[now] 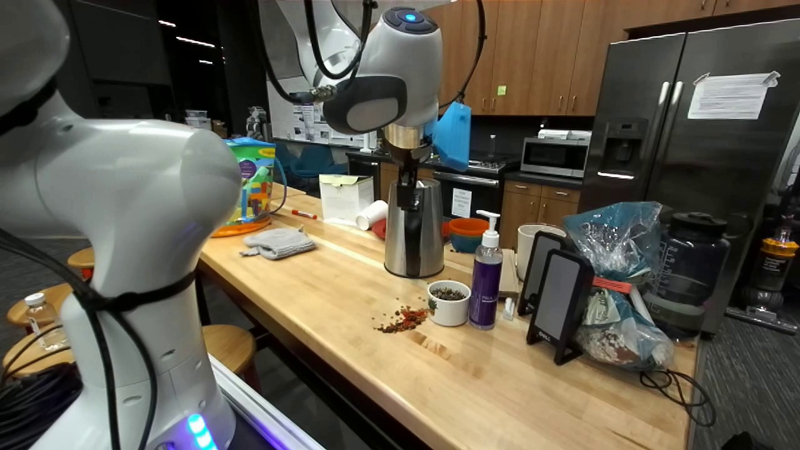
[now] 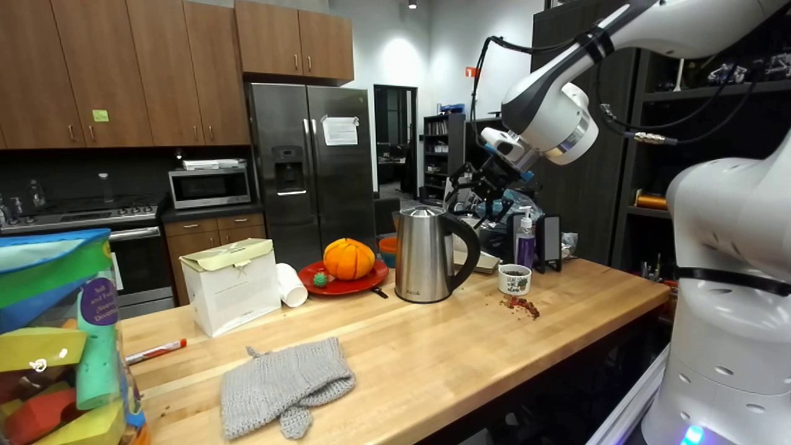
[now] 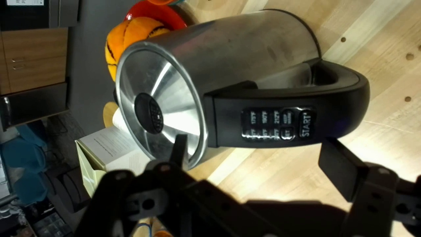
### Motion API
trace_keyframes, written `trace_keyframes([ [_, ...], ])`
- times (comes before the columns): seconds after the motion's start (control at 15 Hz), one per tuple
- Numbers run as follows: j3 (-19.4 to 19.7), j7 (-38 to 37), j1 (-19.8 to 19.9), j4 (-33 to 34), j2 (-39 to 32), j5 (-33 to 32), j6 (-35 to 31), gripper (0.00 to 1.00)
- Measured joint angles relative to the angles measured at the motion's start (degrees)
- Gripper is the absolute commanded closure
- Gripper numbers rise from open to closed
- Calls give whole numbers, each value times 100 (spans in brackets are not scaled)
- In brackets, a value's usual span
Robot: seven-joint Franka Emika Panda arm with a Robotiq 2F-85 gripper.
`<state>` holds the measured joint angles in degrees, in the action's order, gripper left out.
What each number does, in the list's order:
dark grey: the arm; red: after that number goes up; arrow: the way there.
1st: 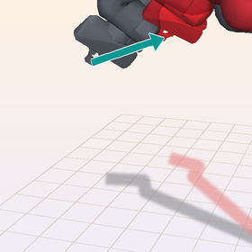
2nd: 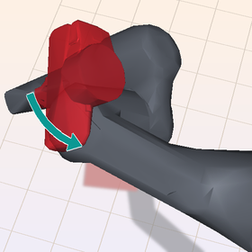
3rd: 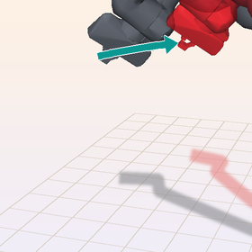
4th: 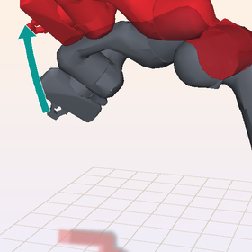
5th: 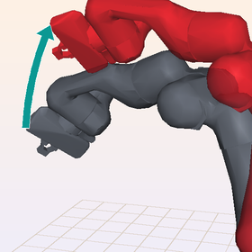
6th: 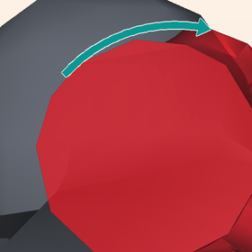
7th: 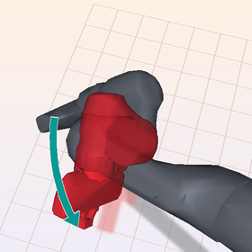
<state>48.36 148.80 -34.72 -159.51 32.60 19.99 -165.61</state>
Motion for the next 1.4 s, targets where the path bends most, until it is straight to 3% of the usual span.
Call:
trace_keyframes([
  [0.6, 775, 1, -828, 13, 18, -145, -741, 0],
  [1.4, 1031, 2, -990, 52, 58, -341, -835, 0],
])
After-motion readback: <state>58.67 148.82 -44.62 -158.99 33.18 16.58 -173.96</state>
